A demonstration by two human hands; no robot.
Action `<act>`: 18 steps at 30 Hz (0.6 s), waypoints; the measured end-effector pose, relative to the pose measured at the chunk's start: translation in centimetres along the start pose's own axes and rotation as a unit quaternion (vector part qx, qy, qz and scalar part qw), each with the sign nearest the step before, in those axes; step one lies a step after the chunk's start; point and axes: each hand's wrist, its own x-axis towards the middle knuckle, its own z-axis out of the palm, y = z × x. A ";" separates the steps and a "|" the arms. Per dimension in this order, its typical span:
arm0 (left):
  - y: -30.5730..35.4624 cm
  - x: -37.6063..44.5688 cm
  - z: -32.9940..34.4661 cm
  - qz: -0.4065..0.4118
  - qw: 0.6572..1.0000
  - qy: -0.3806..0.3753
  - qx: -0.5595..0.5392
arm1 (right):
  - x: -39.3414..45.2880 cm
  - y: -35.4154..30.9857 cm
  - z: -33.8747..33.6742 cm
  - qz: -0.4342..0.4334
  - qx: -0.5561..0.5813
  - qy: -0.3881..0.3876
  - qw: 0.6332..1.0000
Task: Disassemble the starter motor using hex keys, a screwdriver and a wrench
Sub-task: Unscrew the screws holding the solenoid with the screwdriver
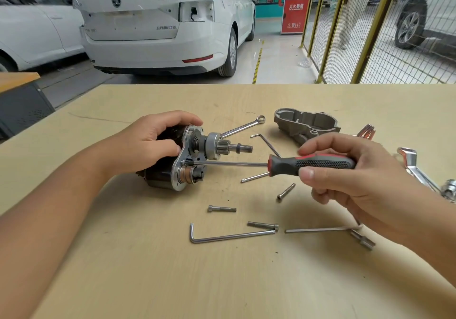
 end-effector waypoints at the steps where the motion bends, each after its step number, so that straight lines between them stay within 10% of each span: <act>1: 0.1 -0.1 0.0 -0.001 1.000 -0.004 0.004 | 0.0 0.0 0.2 0.021 -0.004 -0.018 1.000; 18: 0.5 -0.5 -0.5 0.016 0.999 -0.028 -0.022 | -0.1 -0.2 0.5 0.104 0.065 0.002 0.992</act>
